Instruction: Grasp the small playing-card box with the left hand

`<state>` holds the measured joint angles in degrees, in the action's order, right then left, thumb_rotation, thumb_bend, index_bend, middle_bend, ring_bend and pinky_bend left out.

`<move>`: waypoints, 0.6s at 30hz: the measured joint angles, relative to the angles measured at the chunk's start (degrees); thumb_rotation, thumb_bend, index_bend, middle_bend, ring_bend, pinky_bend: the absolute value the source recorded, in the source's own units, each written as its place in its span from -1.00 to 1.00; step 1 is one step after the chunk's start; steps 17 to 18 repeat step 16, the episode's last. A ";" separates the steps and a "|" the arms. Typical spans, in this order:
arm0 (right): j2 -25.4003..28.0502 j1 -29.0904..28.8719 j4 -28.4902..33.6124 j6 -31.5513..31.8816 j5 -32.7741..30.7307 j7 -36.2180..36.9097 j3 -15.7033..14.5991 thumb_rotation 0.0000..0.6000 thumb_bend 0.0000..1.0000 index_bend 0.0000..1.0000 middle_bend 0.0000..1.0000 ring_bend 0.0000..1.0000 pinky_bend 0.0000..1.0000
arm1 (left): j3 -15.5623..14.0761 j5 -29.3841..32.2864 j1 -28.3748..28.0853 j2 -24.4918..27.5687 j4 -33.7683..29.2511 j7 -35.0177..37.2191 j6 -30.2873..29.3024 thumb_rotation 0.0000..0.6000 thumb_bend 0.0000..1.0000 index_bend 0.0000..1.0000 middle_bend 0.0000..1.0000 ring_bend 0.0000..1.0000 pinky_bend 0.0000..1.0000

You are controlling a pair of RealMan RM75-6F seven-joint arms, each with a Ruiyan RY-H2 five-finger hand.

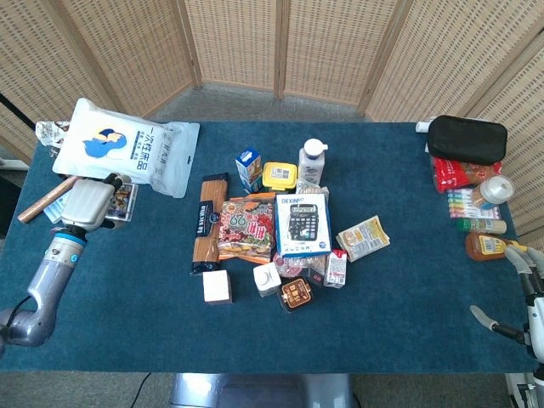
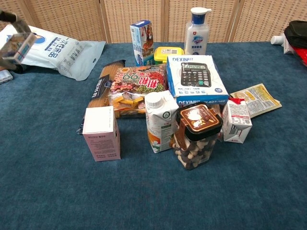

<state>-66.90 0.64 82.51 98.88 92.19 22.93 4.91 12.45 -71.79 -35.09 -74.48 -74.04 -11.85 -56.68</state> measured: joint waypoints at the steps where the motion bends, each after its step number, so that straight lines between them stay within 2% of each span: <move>1: 0.01 0.05 0.01 0.16 0.06 0.08 0.00 1.00 -1.00 -0.80 -0.73 -1.00 -1.00 | 0.54 0.29 0.03 1.24 -1.79 -0.51 -0.58 1.00 -0.92 0.58 0.60 0.58 0.68; 5: 0.04 0.15 0.02 0.37 0.14 0.21 0.00 1.00 -1.00 -0.80 -0.74 -1.00 -1.00 | 3.05 1.99 0.00 6.45 -9.39 -3.06 -2.85 1.00 -0.91 0.57 0.60 0.58 0.68; 11: 0.18 0.19 0.14 0.51 0.15 0.38 0.07 1.00 -1.00 -0.80 -0.74 -1.00 -1.00 | 5.65 4.80 -0.51 11.75 -17.34 -7.55 -5.23 1.00 -0.92 0.58 0.60 0.58 0.68; 18: 0.34 0.39 0.24 0.81 0.15 0.58 0.05 1.00 -1.00 -0.80 -0.74 -1.00 -1.00 | 6.41 6.81 -1.28 13.32 -20.54 -9.97 -6.12 1.00 -0.92 0.58 0.60 0.58 0.68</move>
